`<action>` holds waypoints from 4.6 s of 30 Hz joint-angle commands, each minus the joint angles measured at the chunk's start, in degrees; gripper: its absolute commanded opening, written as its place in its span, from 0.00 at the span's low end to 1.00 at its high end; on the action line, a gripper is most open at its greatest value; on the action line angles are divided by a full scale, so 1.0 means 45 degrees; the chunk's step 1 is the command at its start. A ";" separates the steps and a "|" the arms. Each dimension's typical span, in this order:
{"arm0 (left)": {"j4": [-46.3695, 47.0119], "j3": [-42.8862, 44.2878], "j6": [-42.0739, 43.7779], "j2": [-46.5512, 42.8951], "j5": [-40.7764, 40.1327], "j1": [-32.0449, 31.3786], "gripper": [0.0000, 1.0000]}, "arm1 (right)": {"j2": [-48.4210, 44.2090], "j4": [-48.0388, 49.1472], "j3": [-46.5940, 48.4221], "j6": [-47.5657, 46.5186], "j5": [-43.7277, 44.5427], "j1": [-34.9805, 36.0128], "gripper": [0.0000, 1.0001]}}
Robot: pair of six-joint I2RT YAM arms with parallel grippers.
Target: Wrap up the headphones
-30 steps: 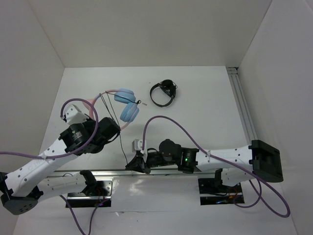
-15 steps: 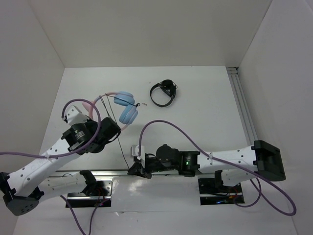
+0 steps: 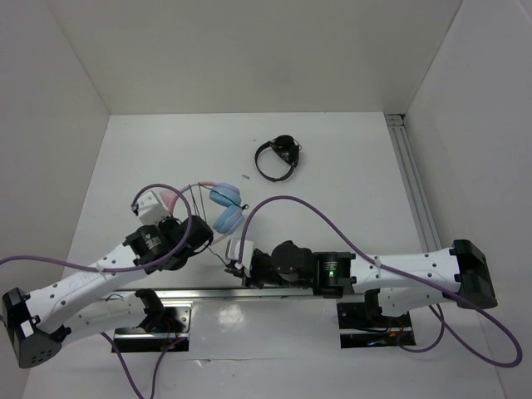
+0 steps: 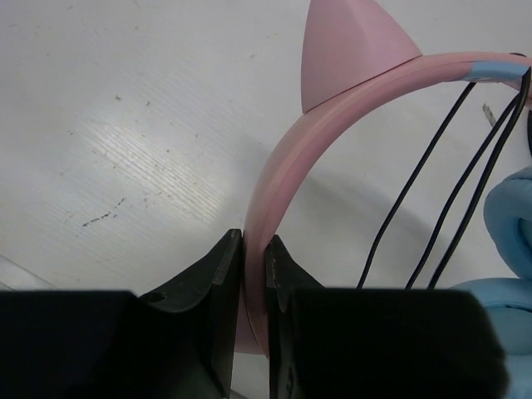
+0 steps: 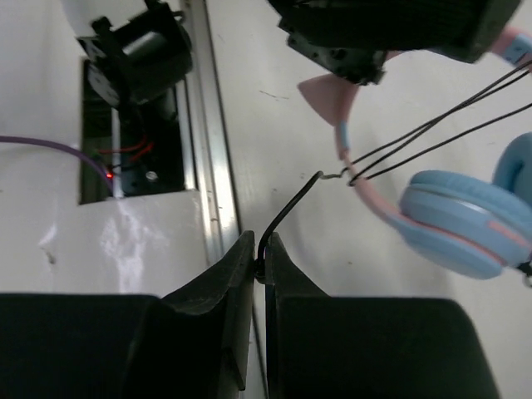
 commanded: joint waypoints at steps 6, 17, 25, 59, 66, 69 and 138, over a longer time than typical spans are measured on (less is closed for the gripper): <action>0.5135 -0.1144 0.5428 -0.1763 0.0948 -0.0480 0.00 | -0.0160 -0.0962 0.1473 -0.2251 0.2290 0.0129 0.00; 0.6993 -0.1595 0.8422 -0.2038 0.2455 -0.0734 0.00 | 0.0506 -0.1081 0.2119 -0.4069 0.3520 0.0129 0.00; 0.6373 -0.1343 0.8950 -0.2155 0.2807 -0.1359 0.00 | 0.0778 -0.0690 0.1943 -0.5514 0.4845 0.0129 0.00; 0.3283 0.1413 1.2854 -0.2351 0.5911 -0.1359 0.00 | 0.0936 0.0716 0.1787 -0.9637 0.3267 -0.2603 0.00; 0.3400 0.1549 1.3559 -0.2896 0.6051 -0.1359 0.00 | 0.0683 0.0716 0.1670 -0.9091 0.2096 -0.3658 0.00; 0.2874 0.1784 1.3326 -0.2898 0.5658 -0.1359 0.00 | 0.0449 0.0716 0.1670 -0.8974 0.1978 -0.3933 0.00; 1.1601 -0.0854 0.9495 0.5322 0.5461 0.0669 0.00 | 0.7069 0.3427 0.1828 -0.4814 -0.3880 -1.2174 0.00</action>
